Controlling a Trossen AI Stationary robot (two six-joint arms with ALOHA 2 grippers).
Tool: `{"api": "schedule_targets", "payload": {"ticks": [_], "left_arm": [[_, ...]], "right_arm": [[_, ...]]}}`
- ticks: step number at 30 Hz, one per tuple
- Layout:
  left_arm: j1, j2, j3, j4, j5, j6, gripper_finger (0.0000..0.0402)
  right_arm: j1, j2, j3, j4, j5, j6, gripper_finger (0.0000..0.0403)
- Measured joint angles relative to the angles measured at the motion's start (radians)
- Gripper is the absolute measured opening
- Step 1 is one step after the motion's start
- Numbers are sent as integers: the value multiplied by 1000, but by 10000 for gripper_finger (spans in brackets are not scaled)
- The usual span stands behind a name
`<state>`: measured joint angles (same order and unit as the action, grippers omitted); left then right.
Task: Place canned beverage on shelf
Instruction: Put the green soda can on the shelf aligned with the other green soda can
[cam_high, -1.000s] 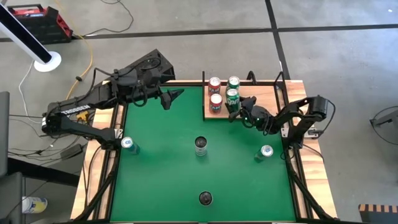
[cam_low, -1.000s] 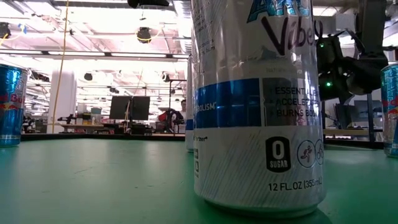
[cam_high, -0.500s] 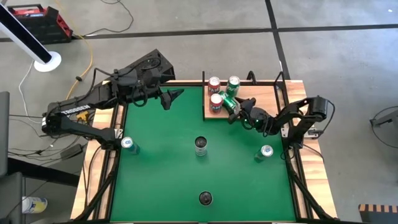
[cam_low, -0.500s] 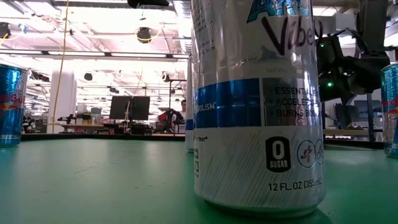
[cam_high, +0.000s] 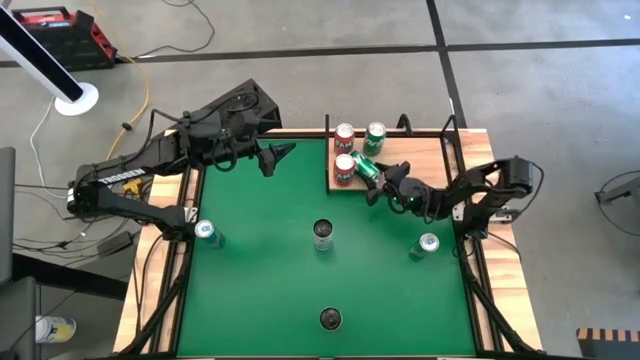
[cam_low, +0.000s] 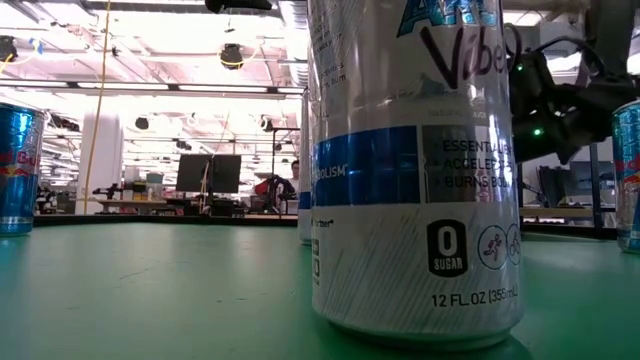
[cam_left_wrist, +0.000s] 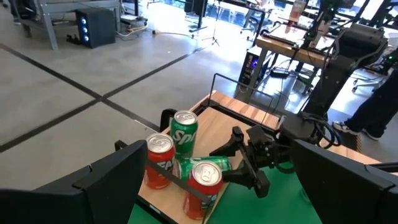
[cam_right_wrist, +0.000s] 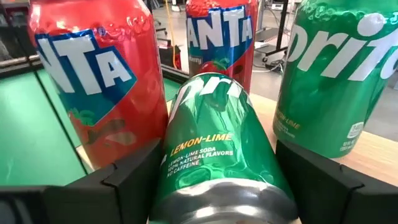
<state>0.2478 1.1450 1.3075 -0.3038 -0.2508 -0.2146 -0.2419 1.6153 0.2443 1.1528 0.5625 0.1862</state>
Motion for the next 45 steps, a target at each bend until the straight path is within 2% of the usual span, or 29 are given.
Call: {"api": "schedule_targets", "payload": {"ticks": [10,18,24,30,45], "left_arm": [[0,0,0,-4,3,38,377],[0,0,0,-5,19,86,377],[0,0,0,-6,29,125,377],[0,0,0,-6,56,149,377],[0,0,0,-55,62,152,377]], "right_arm": [[16,-261,-3,-382,20,2,322],[29,-462,-2,-684,3,91,321],[29,-575,0,-868,-50,177,321],[-9,-631,36,-1040,-138,227,321],[-137,-624,303,-1552,-252,191,321]]}}
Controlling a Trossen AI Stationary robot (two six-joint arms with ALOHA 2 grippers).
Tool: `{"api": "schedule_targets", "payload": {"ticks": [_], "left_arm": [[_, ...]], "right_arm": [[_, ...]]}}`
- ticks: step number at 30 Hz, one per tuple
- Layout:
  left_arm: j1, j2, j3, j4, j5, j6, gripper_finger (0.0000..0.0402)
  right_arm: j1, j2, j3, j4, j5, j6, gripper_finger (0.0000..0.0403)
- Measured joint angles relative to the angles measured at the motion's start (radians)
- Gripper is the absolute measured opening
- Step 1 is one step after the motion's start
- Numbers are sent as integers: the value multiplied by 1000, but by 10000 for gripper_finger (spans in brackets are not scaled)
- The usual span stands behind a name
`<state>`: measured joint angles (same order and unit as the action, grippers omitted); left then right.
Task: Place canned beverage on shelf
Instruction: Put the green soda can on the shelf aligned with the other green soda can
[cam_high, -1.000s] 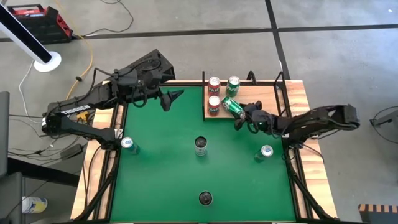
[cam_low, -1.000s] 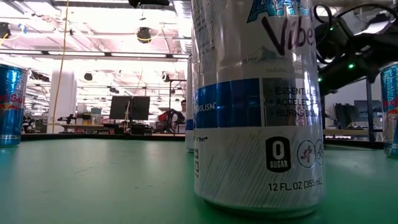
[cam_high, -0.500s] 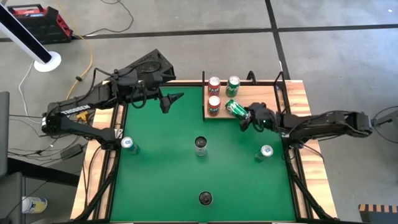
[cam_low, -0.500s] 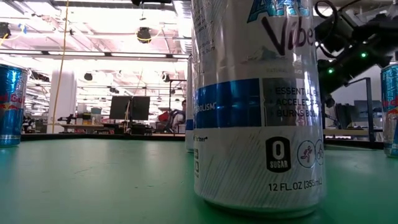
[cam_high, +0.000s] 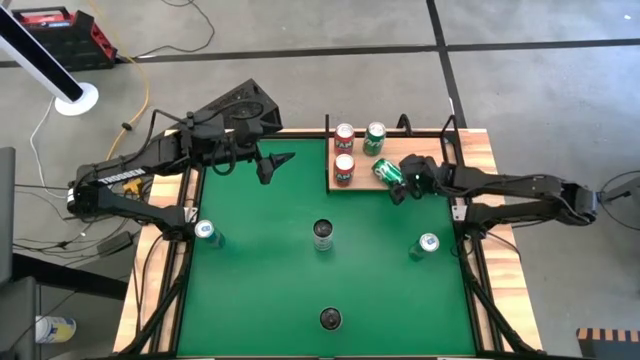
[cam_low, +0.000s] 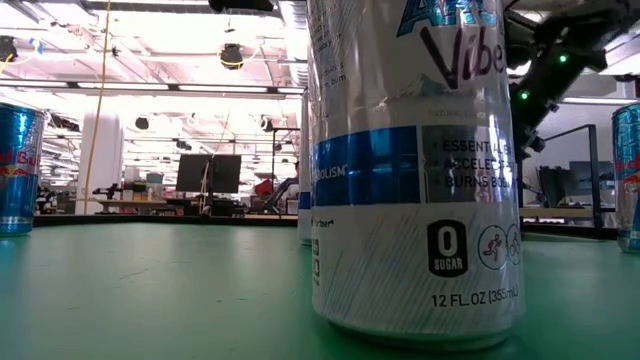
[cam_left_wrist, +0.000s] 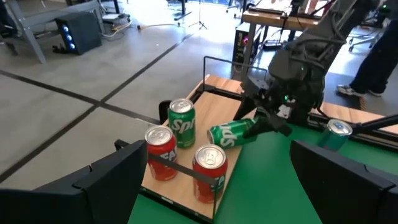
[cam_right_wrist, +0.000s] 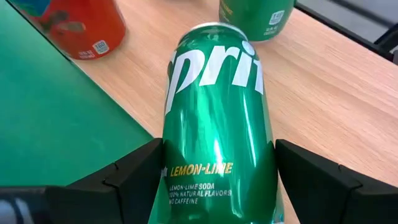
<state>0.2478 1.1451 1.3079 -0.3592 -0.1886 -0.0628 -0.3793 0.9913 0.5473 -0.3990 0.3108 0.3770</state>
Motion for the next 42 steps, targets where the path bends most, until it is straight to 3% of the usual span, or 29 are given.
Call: {"api": "schedule_targets", "payload": {"ticks": [11,26,37,42], "left_arm": [[0,0,0,-2,-1,29,377],[0,0,0,-2,-1,41,377],[0,0,0,-7,-1,41,377],[0,0,0,-9,-2,41,377]], "right_arm": [[-96,-1,118,-232,-102,-8,322],[-121,33,125,-291,-137,-4,323],[-121,57,125,-308,-149,-2,389],[-122,58,162,-342,-149,-25,399]]}}
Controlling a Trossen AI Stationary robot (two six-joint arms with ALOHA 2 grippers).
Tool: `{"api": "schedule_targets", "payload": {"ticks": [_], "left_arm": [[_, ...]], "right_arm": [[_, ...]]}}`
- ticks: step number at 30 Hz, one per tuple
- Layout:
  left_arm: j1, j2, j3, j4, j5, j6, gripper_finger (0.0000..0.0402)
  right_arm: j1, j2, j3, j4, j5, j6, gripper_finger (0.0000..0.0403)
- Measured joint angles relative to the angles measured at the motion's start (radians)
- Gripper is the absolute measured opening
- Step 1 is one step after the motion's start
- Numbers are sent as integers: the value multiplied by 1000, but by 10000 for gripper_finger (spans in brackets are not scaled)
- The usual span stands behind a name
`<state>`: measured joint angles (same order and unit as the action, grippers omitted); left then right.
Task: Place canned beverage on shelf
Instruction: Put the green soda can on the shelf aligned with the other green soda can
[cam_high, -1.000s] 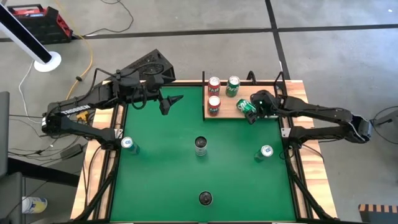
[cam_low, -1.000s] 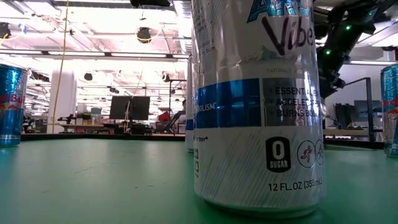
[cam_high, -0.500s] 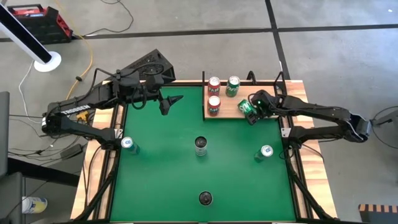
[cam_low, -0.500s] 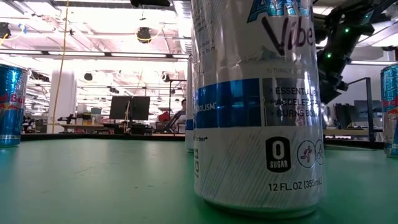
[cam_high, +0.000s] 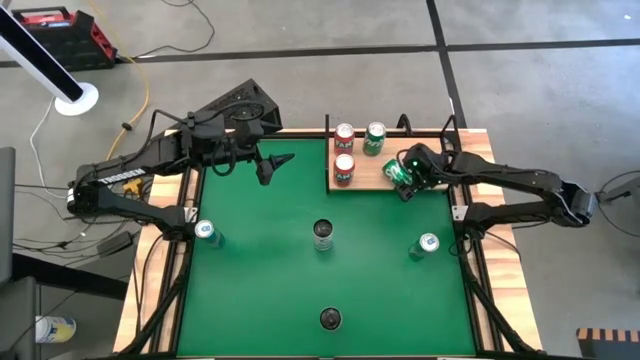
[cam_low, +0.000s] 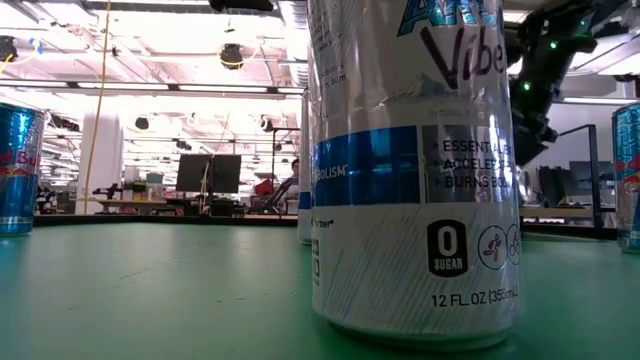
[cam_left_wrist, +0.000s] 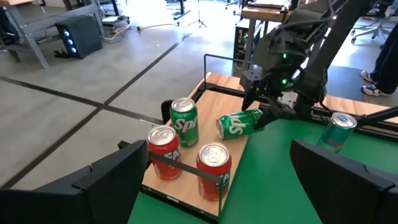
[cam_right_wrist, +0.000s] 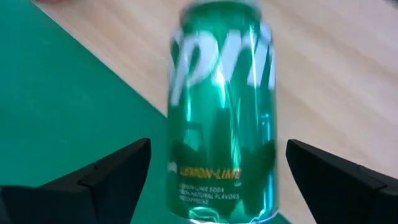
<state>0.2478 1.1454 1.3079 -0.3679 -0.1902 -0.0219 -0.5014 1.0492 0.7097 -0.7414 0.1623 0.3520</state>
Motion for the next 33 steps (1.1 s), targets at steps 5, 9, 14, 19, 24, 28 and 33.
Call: {"api": "schedule_targets", "payload": {"ticks": [5,9,14,19,24,28,33], "left_arm": [[0,0,0,0,0,3,377],[0,0,0,0,0,3,377],[0,0,0,-5,2,3,377],[0,0,0,-31,7,2,377],[0,0,-1,-49,7,-2,377],[0,0,-1,-49,7,-1,377],[0,0,-1,-60,2,-1,377]], "right_arm": [[-39,43,120,-93,4,-45,397],[-97,137,220,-168,-28,-115,397],[-141,284,318,-211,-70,-194,397],[-148,394,378,-253,-82,-217,397],[-147,463,383,-245,-83,-233,396],[-147,498,383,-228,-83,-247,396],[-147,507,383,-182,-83,-257,382]]}}
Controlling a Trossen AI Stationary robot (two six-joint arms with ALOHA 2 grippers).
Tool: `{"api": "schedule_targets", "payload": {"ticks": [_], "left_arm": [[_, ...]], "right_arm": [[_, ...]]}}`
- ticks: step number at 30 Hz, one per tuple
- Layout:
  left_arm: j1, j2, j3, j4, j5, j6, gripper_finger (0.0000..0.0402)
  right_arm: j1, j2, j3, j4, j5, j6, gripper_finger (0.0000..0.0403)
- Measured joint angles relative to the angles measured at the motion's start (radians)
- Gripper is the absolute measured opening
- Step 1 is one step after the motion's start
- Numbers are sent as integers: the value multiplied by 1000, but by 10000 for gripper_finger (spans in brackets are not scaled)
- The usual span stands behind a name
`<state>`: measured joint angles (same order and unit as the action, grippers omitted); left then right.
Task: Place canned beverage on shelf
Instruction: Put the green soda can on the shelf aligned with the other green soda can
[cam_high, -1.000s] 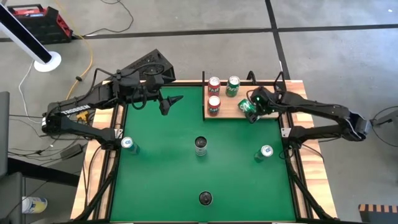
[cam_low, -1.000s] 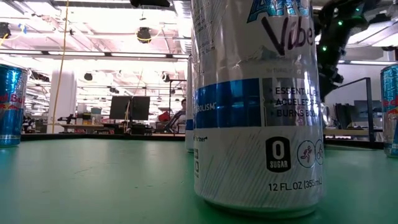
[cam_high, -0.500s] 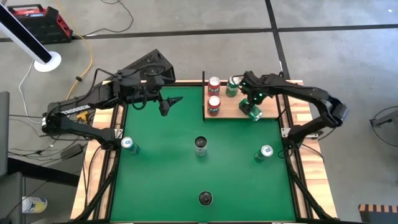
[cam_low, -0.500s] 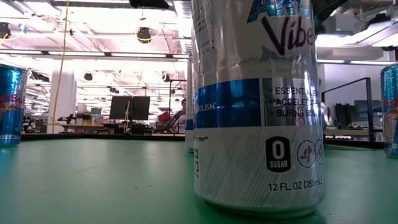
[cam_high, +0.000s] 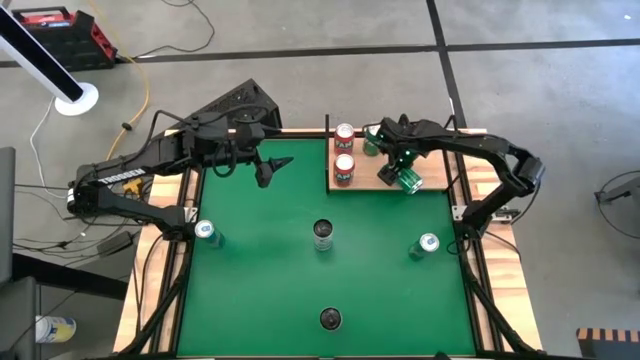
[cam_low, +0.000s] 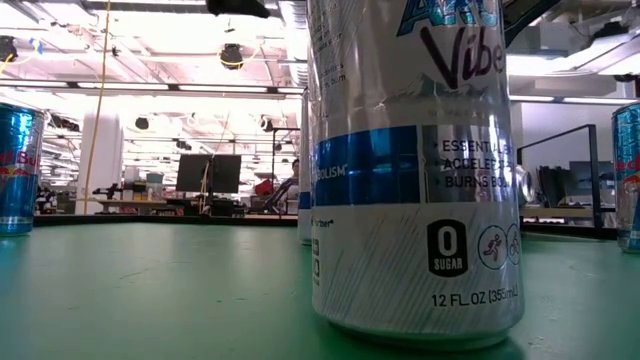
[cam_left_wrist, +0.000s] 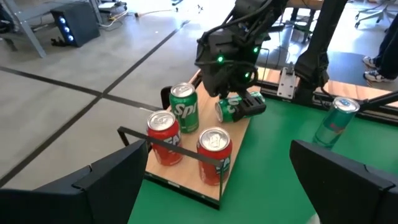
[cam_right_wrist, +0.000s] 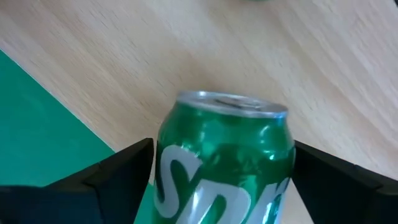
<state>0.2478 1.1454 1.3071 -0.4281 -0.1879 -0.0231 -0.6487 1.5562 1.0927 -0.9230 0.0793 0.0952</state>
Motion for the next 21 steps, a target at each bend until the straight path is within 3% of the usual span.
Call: {"api": "schedule_targets", "payload": {"ticks": [6,10,16,21], "left_arm": [[0,0,0,-11,-2,0,377],[0,0,0,-10,-8,1,377],[0,0,0,-10,-17,4,377],[0,0,0,-7,-21,4,377]], "right_arm": [[0,0,0,8,0,-17,324],[13,-31,-1,13,0,-16,324],[73,-185,-2,88,39,55,324],[162,-355,-84,350,116,89,324]]}}
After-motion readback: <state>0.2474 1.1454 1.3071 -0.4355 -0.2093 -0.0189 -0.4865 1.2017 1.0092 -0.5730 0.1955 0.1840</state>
